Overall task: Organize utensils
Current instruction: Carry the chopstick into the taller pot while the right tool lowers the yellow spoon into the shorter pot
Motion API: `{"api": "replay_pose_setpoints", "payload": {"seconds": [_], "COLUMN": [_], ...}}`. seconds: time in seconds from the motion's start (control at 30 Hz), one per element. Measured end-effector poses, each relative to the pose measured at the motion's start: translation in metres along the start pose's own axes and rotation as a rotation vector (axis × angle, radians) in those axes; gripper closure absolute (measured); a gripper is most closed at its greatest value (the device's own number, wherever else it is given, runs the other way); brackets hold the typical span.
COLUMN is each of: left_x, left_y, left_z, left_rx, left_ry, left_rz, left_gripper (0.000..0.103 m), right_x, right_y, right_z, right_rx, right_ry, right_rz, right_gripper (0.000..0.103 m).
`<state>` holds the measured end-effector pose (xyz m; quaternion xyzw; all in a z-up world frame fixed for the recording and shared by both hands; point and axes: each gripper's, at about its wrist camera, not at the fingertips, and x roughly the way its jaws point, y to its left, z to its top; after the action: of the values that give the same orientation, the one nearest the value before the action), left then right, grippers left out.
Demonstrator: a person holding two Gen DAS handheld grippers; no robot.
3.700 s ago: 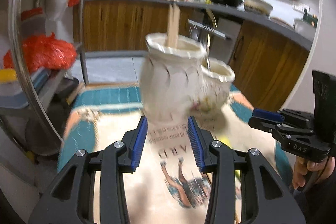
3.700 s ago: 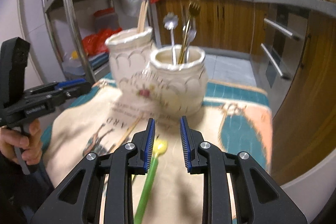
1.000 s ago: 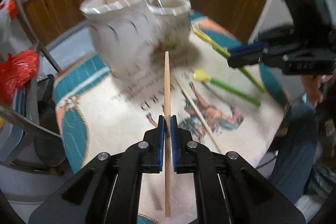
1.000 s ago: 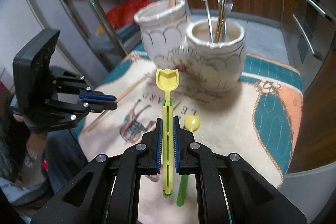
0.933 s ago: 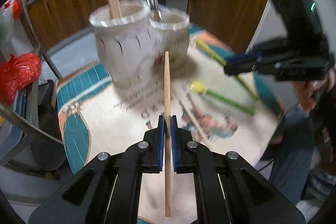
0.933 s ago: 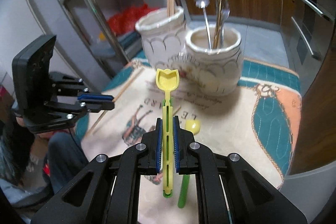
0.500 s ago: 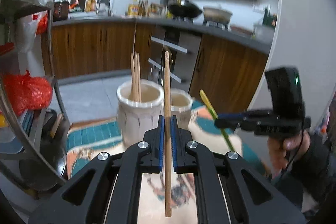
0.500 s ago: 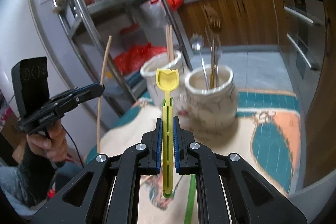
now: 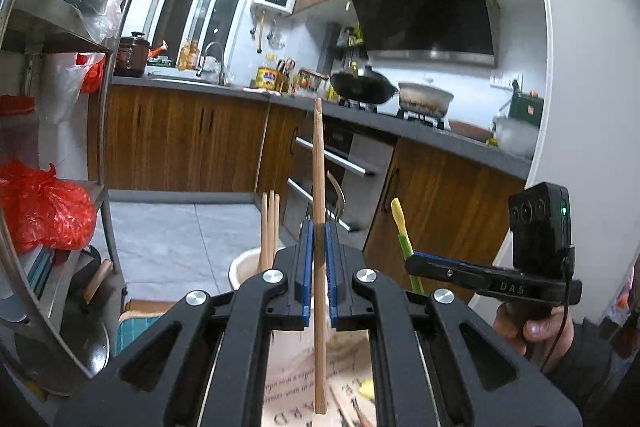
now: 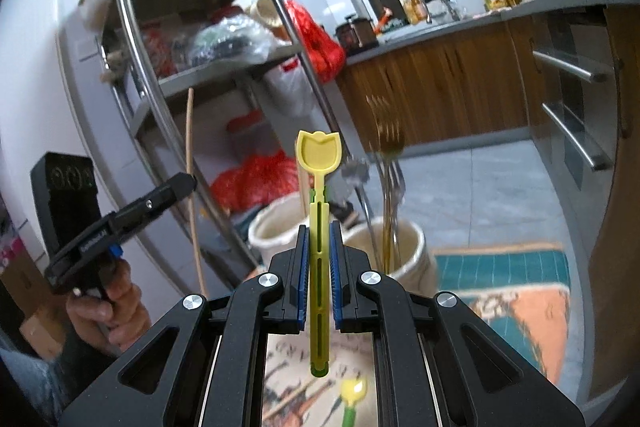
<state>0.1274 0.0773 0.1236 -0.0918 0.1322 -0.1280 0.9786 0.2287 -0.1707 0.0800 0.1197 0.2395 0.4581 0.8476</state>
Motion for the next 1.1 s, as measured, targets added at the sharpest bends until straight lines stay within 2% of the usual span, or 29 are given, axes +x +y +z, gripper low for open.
{"api": "replay_pose_setpoints", "payload": {"seconds": [0.4, 0.83, 0.97, 1.1], "left_x": [0.018, 0.033, 0.042, 0.059], "left_y": [0.012, 0.029, 0.027, 0.026], "left_z": [0.013, 0.033, 0.030, 0.018], "left_rx": [-0.013, -0.082, -0.074, -0.051], "left_ry": [-0.084, -0.233, -0.236, -0.174], "left_rz": [0.000, 0.081, 0.101, 0.119], "left_gripper": [0.097, 0.097, 0.097, 0.097], "right_x": [0.019, 0.049, 0.053, 0.057], "right_y": [-0.016, -0.012, -0.015, -0.018], "right_z": [0.009, 0.017, 0.014, 0.008], "right_rx": [0.010, -0.038, -0.054, -0.072], "right_ry": [-0.057, -0.105, -0.104, -0.087], "right_rz": [-0.003, -0.089, -0.122, -0.151], "right_gripper": [0.092, 0.092, 0.092, 0.092]}}
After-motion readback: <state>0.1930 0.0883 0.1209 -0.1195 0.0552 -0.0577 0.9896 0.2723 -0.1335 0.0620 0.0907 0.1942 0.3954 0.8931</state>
